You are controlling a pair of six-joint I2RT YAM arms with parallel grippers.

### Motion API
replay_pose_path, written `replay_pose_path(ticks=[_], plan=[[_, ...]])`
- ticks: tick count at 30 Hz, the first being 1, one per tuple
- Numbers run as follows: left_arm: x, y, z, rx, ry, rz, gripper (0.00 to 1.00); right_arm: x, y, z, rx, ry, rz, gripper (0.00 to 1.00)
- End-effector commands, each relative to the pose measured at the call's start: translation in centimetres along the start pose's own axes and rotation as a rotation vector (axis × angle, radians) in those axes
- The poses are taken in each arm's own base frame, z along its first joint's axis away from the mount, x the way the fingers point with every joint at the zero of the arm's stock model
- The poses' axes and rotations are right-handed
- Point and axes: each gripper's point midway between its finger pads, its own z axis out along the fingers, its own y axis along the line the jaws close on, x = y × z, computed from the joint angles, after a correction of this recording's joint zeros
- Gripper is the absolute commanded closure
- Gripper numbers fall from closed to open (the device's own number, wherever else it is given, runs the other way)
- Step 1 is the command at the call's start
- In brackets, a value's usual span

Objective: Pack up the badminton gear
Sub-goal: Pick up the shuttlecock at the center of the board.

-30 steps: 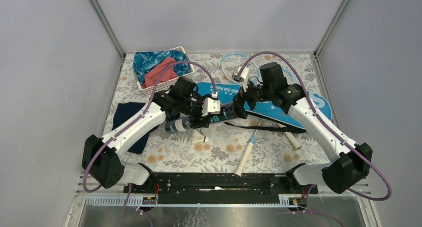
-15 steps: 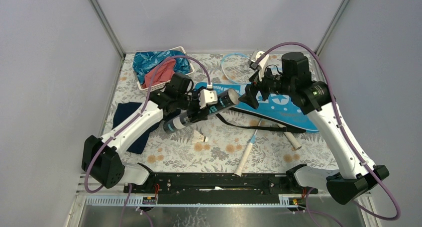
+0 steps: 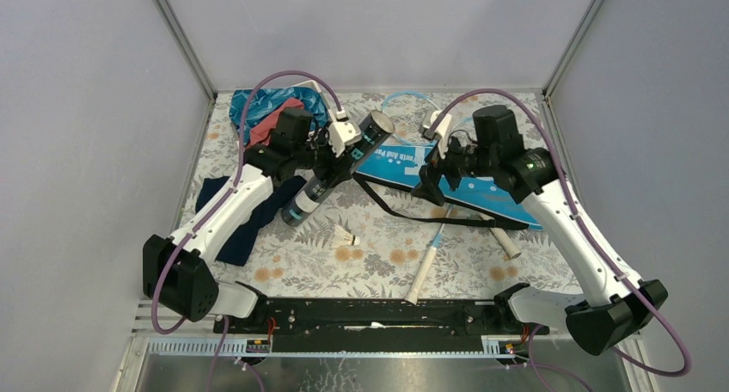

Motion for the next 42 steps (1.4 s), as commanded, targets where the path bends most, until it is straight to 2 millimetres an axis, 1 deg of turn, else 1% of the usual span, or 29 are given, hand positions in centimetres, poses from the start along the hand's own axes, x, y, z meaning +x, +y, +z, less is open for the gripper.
replay_pose_path(ticks=[1, 5, 8, 15, 20, 24, 29, 31, 32, 34, 42], plan=[[-2.3, 3.0, -1.0, -0.092, -0.082, -0.045, 1.00, 1.0, 2.1, 2.7, -0.101, 0.036, -0.073, 0.00], [-1.7, 4.5, -1.9, -0.125, -0.093, -0.107, 1.00, 1.7, 3.6, 5.0, -0.177, 0.085, -0.133, 0.00], [-1.3, 5.8, -2.7, -0.162, -0.103, -0.162, 1.00, 1.7, 4.9, 6.4, -0.239, 0.103, -0.166, 0.00], [-1.2, 9.0, -5.2, -0.246, -0.148, -0.274, 1.00, 2.7, 7.0, 10.2, -0.333, 0.170, -0.217, 0.00], [-1.4, 10.5, -6.5, -0.275, -0.171, -0.321, 1.00, 3.0, 8.7, 13.2, -0.399, 0.216, -0.241, 0.00], [-1.6, 11.3, -7.5, -0.297, -0.193, -0.375, 1.00, 3.9, 9.9, 15.4, -0.447, 0.269, -0.279, 0.01], [-1.3, 12.6, -9.1, -0.338, -0.216, -0.462, 1.00, 5.0, 11.2, 18.1, -0.505, 0.341, -0.333, 0.01], [-1.1, 13.0, -9.4, -0.353, -0.219, -0.480, 1.00, 5.2, 11.6, 18.9, -0.528, 0.363, -0.361, 0.02], [-0.7, 13.6, -10.0, -0.374, -0.221, -0.495, 1.00, 5.4, 11.9, 19.3, -0.538, 0.378, -0.381, 0.02], [-0.4, 14.2, -10.6, -0.394, -0.225, -0.513, 1.00, 5.8, 12.1, 20.0, -0.555, 0.412, -0.413, 0.03], [1.2, 15.6, -11.3, -0.422, -0.215, -0.556, 1.00, 7.6, 13.2, 22.4, -0.635, 0.510, -0.526, 0.06]])
